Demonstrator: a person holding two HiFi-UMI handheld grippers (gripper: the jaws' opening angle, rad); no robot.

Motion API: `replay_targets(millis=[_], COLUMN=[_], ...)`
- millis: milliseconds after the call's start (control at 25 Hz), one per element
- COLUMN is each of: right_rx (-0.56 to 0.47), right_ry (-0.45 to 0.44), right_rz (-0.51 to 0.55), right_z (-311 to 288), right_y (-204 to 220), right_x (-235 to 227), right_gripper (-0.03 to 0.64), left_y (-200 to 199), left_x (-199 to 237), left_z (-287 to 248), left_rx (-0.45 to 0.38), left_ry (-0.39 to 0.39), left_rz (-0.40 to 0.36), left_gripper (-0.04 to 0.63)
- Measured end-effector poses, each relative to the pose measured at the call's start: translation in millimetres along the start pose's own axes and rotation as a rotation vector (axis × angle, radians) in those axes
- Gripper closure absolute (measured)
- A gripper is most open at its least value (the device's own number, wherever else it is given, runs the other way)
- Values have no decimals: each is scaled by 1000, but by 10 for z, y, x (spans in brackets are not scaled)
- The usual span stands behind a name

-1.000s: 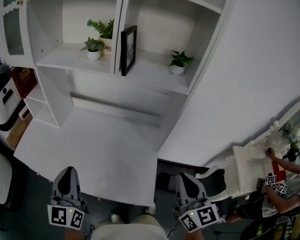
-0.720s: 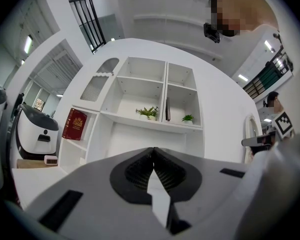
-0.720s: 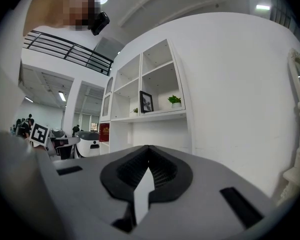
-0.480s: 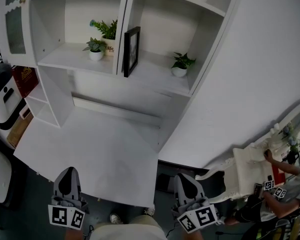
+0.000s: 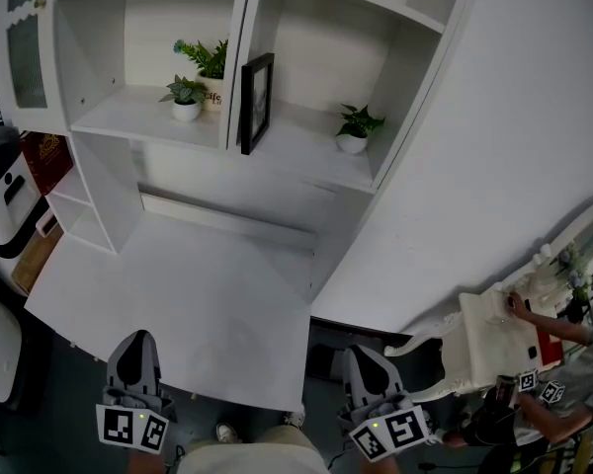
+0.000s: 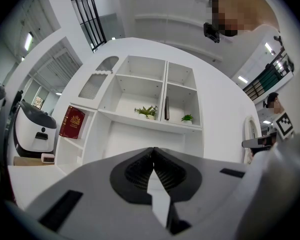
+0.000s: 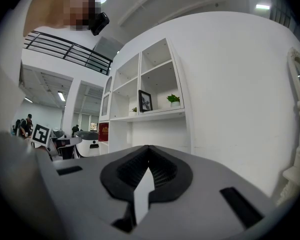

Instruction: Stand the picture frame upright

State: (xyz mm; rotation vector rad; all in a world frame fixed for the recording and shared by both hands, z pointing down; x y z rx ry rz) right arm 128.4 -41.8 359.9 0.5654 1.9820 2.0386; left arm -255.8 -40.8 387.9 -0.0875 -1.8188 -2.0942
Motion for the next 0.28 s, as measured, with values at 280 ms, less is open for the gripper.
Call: replay_targets(millis=[280], right_rx=[1], right_ry=[-2], right_rz=[-1], right_z=[-17], right_y=[-2], right_x=[-31], right_gripper=[609], left_y=[-2], left_x=[-17], left_z=[-29], left_rx=[-3], left_ry=[-2], left_rz=[2], left_gripper=[578])
Point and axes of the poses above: the fingertips, and each gripper's own axes: z backward along the fingers, x to its left, y out of its underside, the point moved 9 cm from there along z, backward along the fingers, and after that the axes turned 8 degrees about z, right-handed, at the moved point
